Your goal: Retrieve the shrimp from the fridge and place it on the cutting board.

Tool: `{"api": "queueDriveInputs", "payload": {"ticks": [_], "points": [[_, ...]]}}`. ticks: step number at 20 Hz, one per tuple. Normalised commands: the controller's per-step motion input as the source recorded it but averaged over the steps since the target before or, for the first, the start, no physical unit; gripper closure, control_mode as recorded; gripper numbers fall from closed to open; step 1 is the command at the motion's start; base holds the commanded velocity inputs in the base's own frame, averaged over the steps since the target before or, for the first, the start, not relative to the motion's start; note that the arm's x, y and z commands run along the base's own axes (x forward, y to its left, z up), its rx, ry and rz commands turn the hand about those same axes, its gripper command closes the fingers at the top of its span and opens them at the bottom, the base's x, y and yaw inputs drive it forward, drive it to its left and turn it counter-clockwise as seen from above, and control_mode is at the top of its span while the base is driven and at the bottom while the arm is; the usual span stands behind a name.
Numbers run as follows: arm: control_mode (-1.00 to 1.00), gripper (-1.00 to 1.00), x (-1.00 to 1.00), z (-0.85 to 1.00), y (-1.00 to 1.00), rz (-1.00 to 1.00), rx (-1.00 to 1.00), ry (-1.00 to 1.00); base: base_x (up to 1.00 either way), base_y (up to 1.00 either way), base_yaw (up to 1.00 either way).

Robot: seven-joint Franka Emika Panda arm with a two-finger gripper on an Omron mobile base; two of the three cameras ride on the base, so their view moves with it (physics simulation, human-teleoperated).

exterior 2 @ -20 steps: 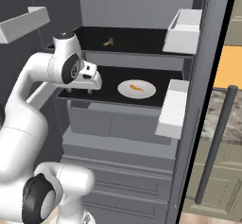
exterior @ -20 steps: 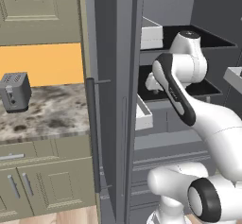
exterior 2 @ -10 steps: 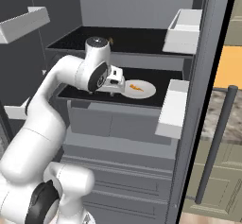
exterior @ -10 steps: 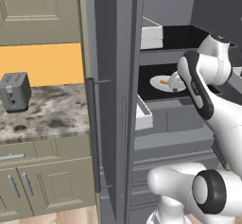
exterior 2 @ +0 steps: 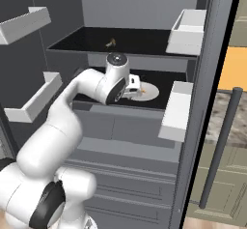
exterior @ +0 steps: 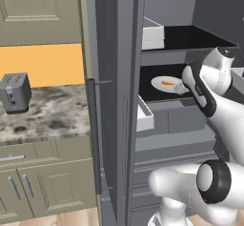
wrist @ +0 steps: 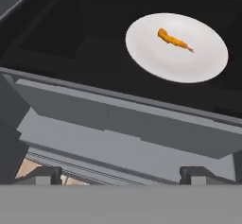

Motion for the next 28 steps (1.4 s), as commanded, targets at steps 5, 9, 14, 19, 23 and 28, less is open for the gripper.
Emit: {"api": "queueDriveInputs", "payload": {"ticks": [5,9,14,19,23,28], "points": [[-1.0,-1.0,0.73,-0.04,-0.31,0.0,0.0,0.0,0.0,0.0,0.0],[-1.0,-1.0,0.78,-0.09,-0.31,0.0,0.0,0.0,0.0,0.0,0.0],[-1.0,-1.0,0.85,-0.2,-0.21,0.0,0.0,0.0,0.0,0.0,0.0],[-1.0,-1.0,0.77,-0.33,-0.13,0.0,-0.02,0.0,0.0,0.0,0.0],[-1.0,-1.0,0.73,-0.27,-0.08,0.0,0.0,0.0,0.0,0.0,0.0],[-1.0,-1.0,0.77,-0.2,0.0,0.0,0.0,0.0,0.0,0.0,0.0]]}}
